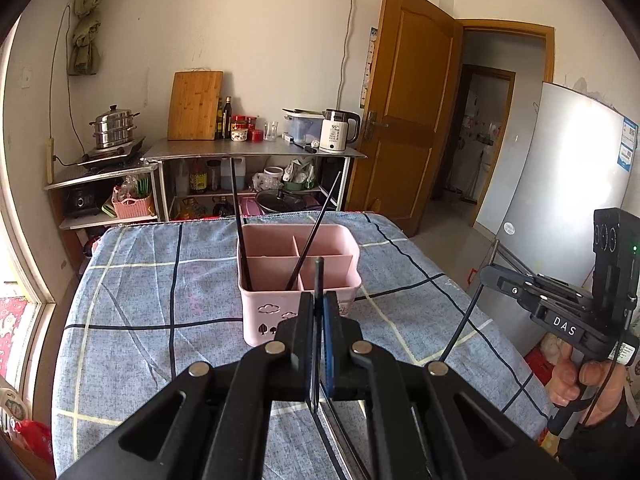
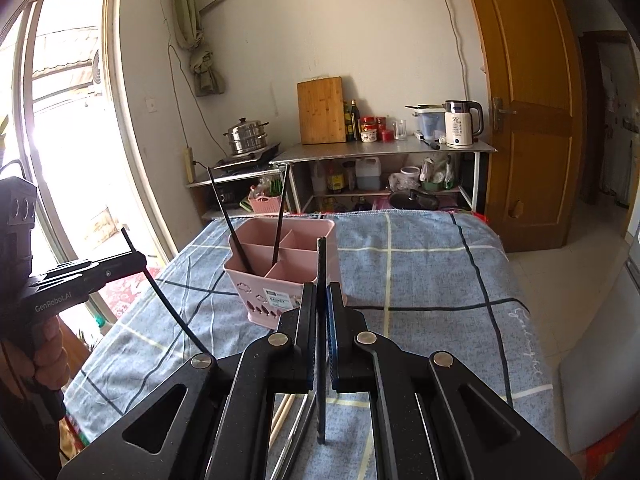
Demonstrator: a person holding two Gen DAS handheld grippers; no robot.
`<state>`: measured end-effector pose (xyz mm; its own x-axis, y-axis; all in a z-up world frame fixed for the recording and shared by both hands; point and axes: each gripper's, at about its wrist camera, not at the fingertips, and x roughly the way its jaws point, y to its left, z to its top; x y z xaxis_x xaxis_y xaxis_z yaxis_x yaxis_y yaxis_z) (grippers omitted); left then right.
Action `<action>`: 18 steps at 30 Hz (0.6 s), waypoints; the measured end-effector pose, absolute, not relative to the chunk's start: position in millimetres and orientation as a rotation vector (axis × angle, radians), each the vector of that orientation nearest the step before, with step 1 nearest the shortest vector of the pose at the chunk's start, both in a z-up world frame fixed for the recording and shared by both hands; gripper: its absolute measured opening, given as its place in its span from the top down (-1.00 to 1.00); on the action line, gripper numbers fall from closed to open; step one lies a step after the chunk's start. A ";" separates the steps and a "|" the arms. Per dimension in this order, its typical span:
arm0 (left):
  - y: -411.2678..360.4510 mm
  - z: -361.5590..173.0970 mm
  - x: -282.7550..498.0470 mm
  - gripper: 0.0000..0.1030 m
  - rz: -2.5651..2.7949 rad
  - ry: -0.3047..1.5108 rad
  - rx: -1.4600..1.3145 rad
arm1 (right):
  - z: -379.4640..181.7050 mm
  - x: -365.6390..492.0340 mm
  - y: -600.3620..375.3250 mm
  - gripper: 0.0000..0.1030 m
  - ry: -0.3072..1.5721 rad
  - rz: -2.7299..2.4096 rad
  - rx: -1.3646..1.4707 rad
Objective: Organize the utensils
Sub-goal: 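Carry the left tool's chopstick into the basket while the right tool inserts its own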
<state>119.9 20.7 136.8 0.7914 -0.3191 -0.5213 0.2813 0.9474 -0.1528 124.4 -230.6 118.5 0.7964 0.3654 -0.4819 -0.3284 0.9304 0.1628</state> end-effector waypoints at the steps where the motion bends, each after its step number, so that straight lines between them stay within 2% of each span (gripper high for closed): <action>1: 21.2 137.3 120.5 0.91 -0.324 0.572 -0.069 | 119.4 124.1 -230.4 0.91 0.529 0.373 0.072; 18: 23.2 154.9 133.2 0.91 -0.339 0.571 -0.062 | 144.7 128.3 -220.3 0.91 0.475 0.413 0.043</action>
<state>133.2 23.2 154.9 0.7874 -0.3312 -0.5199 0.2969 0.9429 -0.1509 128.3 -220.3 144.7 0.8084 0.3958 -0.4357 -0.3759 0.9167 0.1353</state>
